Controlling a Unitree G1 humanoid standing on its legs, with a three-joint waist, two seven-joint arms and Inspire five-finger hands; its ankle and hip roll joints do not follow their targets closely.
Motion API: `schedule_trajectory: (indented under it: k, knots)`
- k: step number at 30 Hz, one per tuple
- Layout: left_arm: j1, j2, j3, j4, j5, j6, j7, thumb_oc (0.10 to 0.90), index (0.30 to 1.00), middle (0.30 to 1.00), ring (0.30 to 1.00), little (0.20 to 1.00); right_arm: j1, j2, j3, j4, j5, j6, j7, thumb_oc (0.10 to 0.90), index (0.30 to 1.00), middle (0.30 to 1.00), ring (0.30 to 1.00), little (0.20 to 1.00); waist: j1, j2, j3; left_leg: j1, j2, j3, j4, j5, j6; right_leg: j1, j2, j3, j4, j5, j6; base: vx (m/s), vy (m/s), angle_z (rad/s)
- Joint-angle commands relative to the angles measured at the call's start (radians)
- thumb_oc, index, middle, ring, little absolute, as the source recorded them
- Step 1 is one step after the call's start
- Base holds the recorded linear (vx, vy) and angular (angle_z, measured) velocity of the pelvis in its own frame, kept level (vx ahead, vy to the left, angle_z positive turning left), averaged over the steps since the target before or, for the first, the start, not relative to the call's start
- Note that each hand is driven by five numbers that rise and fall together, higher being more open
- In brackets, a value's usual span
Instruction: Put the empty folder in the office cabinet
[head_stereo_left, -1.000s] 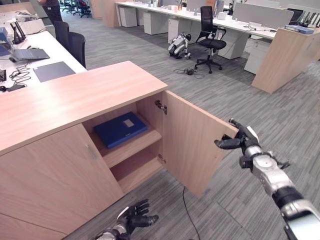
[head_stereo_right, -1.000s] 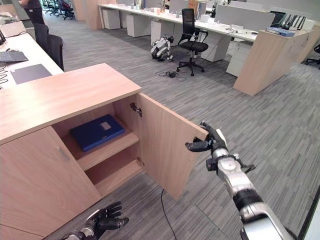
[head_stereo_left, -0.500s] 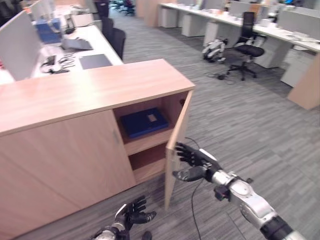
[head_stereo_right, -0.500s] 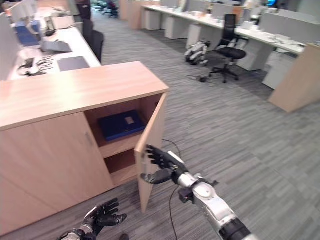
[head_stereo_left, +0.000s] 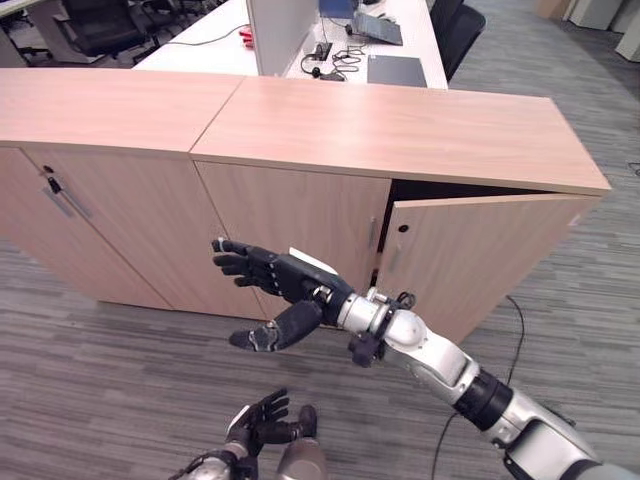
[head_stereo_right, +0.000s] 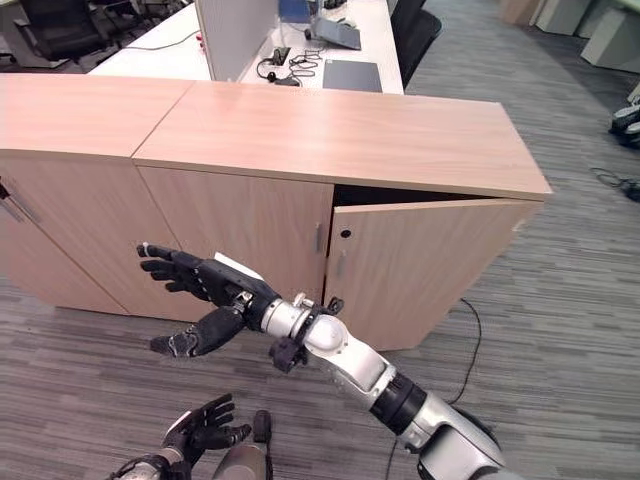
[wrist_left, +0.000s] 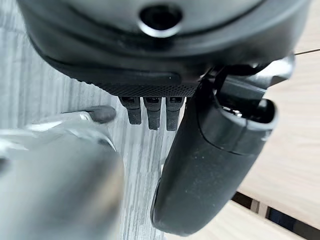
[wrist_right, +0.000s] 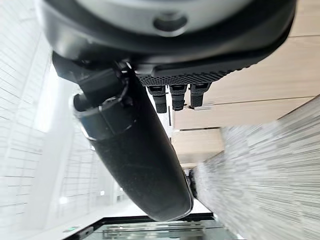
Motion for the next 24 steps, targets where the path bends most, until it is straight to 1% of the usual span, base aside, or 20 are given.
schedule_trajectory:
  k: [1,3,4,5,6,7,10,11,12,13,14,15,16,17,18,19,21,22,23,24]
  knots:
    - [-0.098,0.049,0.017,-0.069,0.002,-0.071,-0.011,0.8,0.9,0.9,0.9,0.9,0.001,0.008,-0.204,-0.021,0.009,-0.064,-0.001,0.8,0.9,0.9,0.9,0.9,-0.054,-0.073,-0.04,0.088,0.065,-0.073,0.084,-0.073,-0.162,0.012,-0.039,0.077,-0.07,-0.077,0.012,0.02,0.171,1.2]
    - [-0.087,0.038,0.023,-0.065,0.014,-0.067,-0.02,0.8,0.9,0.9,0.9,0.9,0.085,-0.023,-0.253,-0.001,-0.017,-0.053,0.003,0.8,0.9,0.9,0.9,0.9,-0.079,-0.066,-0.053,0.117,0.044,-0.045,0.035,-0.081,-0.149,0.015,-0.047,0.067,-0.063,-0.062,0.027,0.11,0.227,1.43]
    - [-0.076,0.033,0.039,-0.071,0.02,-0.066,-0.027,0.8,0.9,0.9,0.9,0.9,0.162,-0.039,-0.295,0.036,-0.052,-0.041,0.003,0.8,0.9,0.9,0.9,0.9,-0.089,-0.069,-0.056,0.126,0.023,-0.044,0.02,-0.092,-0.133,0.021,-0.062,0.073,-0.05,-0.055,0.037,0.16,0.292,0.85]
    - [-0.074,0.034,0.038,-0.072,0.025,-0.066,-0.028,0.8,0.9,0.9,0.9,0.9,0.2,-0.043,-0.314,0.063,-0.069,-0.038,0.004,0.8,0.9,0.9,0.9,0.9,-0.089,-0.072,-0.057,0.131,0.012,-0.042,0.012,-0.094,-0.125,0.02,-0.077,0.073,-0.036,-0.052,0.043,0.12,0.205,0.26]
    - [-0.074,0.034,0.037,-0.072,0.025,-0.066,-0.028,0.8,0.9,0.9,0.9,0.9,0.201,-0.043,-0.315,0.063,-0.069,-0.038,0.004,0.8,0.9,0.9,0.9,0.9,-0.089,-0.073,-0.057,0.131,0.011,-0.042,0.012,-0.094,-0.124,0.02,-0.078,0.074,-0.035,-0.052,0.044,0.09,0.197,-0.02]
    - [-0.078,0.036,0.037,-0.077,0.032,-0.064,-0.033,0.8,0.9,0.9,0.9,0.9,0.274,-0.05,-0.35,0.112,-0.126,-0.027,-0.005,0.8,0.9,0.9,0.9,0.9,-0.094,-0.079,-0.055,0.134,-0.012,-0.039,0.002,-0.103,-0.106,0.018,-0.104,0.069,-0.007,-0.046,0.057,0.08,0.195,-0.02]
    - [-0.082,0.043,0.04,-0.088,0.054,-0.062,-0.038,0.8,0.9,0.9,0.9,0.9,0.377,-0.034,-0.413,0.22,-0.219,-0.026,-0.029,0.8,0.9,0.9,0.9,0.9,-0.11,-0.077,-0.055,0.162,-0.066,-0.049,-0.04,-0.13,-0.064,-0.009,-0.159,0.079,0.093,-0.038,0.086,0.08,0.248,0.06]
    - [-0.08,0.044,0.047,-0.09,0.062,-0.064,-0.032,0.8,0.9,0.9,0.9,0.9,0.401,-0.018,-0.425,0.26,-0.231,-0.02,-0.03,0.8,0.9,0.9,0.9,0.9,-0.116,-0.077,-0.052,0.178,-0.086,-0.053,-0.053,-0.145,-0.047,-0.035,-0.19,0.094,0.151,-0.013,0.1,0.1,0.248,0.09]
    - [-0.08,0.045,0.057,-0.091,0.07,-0.068,-0.024,0.8,0.9,0.9,0.9,0.9,0.407,-0.006,-0.429,0.301,-0.244,-0.019,-0.034,0.8,0.9,0.9,0.9,0.9,-0.121,-0.077,-0.046,0.196,-0.103,-0.046,-0.064,-0.158,-0.032,-0.06,-0.224,0.107,0.208,0.027,0.121,0.08,0.277,0.11]
    - [-0.081,0.051,0.078,-0.086,0.084,-0.077,0.001,0.8,0.9,0.9,0.9,0.9,0.437,0.011,-0.456,0.371,-0.296,-0.022,-0.054,0.8,0.9,0.9,0.9,0.9,-0.135,-0.069,-0.026,0.205,-0.117,-0.029,-0.078,-0.145,-0.006,-0.12,-0.264,0.132,0.309,0.114,0.143,0.04,0.204,0.03]
    - [-0.081,0.052,0.078,-0.085,0.084,-0.077,0.002,0.8,0.9,0.9,0.9,0.9,0.437,0.012,-0.456,0.372,-0.296,-0.023,-0.054,0.8,0.9,0.9,0.9,0.9,-0.133,-0.07,-0.028,0.203,-0.119,-0.027,-0.079,-0.144,-0.006,-0.125,-0.265,0.135,0.311,0.114,0.144,0.05,0.136,-0.01]
    - [-0.088,0.053,0.082,-0.074,0.099,-0.081,0.017,0.8,0.9,0.9,0.9,0.9,0.458,0.023,-0.474,0.396,-0.305,-0.03,-0.065,0.8,0.9,0.9,0.9,0.9,-0.147,-0.064,-0.024,0.212,-0.119,-0.041,-0.093,-0.142,-0.004,-0.157,-0.244,0.189,0.34,0.103,0.148,0.11,0.038,-0.05]
    - [-0.094,0.051,0.084,-0.057,0.118,-0.088,0.028,0.8,0.9,0.9,0.9,0.9,0.487,0.028,-0.494,0.422,-0.318,-0.033,-0.081,0.8,0.9,0.9,0.9,0.9,-0.175,-0.057,-0.02,0.226,-0.122,-0.068,-0.111,-0.14,-0.003,-0.191,-0.191,0.278,0.343,0.059,0.138,0.16,0.047,0.09]
    - [-0.092,0.044,0.086,-0.047,0.129,-0.09,0.033,0.8,0.9,0.9,0.9,0.9,0.517,0.033,-0.51,0.44,-0.32,-0.034,-0.089,0.8,0.9,0.9,0.9,0.9,-0.207,-0.047,-0.02,0.234,-0.124,-0.096,-0.131,-0.13,-0.008,-0.217,-0.121,0.373,0.303,0.011,0.129,0.2,0.02,0.49]
    - [-0.094,0.042,0.079,-0.015,0.149,-0.093,0.034,0.8,0.9,0.9,0.9,0.9,0.542,0.042,-0.527,0.478,-0.301,-0.043,-0.102,0.8,0.9,0.9,0.9,0.9,-0.239,-0.048,-0.015,0.243,-0.144,-0.132,-0.155,-0.127,-0.01,-0.22,-0.043,0.486,0.204,-0.044,0.118,0.13,-0.001,0.75]
    - [-0.095,0.041,0.079,-0.014,0.149,-0.093,0.034,0.8,0.9,0.9,0.9,0.9,0.541,0.042,-0.527,0.479,-0.3,-0.044,-0.102,0.8,0.9,0.9,0.9,0.9,-0.239,-0.046,-0.018,0.238,-0.141,-0.131,-0.155,-0.124,-0.011,-0.222,-0.039,0.485,0.196,-0.037,0.115,0.13,-0.03,0.92]
    - [-0.116,0.042,0.067,0.018,0.162,-0.094,0.04,0.8,0.9,0.9,0.9,0.9,0.551,0.056,-0.541,0.506,-0.295,-0.049,-0.114,0.8,0.9,0.9,0.9,0.9,-0.268,-0.053,-0.014,0.24,-0.156,-0.165,-0.173,-0.118,-0.018,-0.252,-0.009,0.567,0.117,-0.025,0.11,0.08,-0.049,0.58]
    - [-0.116,0.042,0.066,0.019,0.162,-0.095,0.041,0.8,0.9,0.9,0.9,0.9,0.551,0.057,-0.542,0.506,-0.296,-0.049,-0.114,0.8,0.9,0.9,0.9,0.9,-0.269,-0.053,-0.014,0.24,-0.156,-0.168,-0.172,-0.119,-0.018,-0.249,-0.009,0.564,0.113,-0.025,0.11,0.03,-0.076,0.61]
    - [-0.124,0.034,0.063,0.039,0.175,-0.101,0.034,0.8,0.9,0.9,0.9,0.9,0.574,0.064,-0.556,0.512,-0.285,-0.054,-0.116,0.8,0.9,0.9,0.9,0.9,-0.28,-0.062,-0.024,0.242,-0.163,-0.179,-0.177,-0.12,-0.018,-0.229,-0.009,0.595,0.054,-0.005,0.105,0.01,-0.046,0.89]
    - [-0.124,0.034,0.062,0.04,0.175,-0.101,0.034,0.8,0.9,0.9,0.9,0.9,0.575,0.064,-0.556,0.511,-0.285,-0.054,-0.116,0.8,0.9,0.9,0.9,0.9,-0.28,-0.061,-0.024,0.243,-0.163,-0.18,-0.177,-0.12,-0.018,-0.224,-0.009,0.593,0.048,-0.002,0.105,0.03,-0.085,0.92]
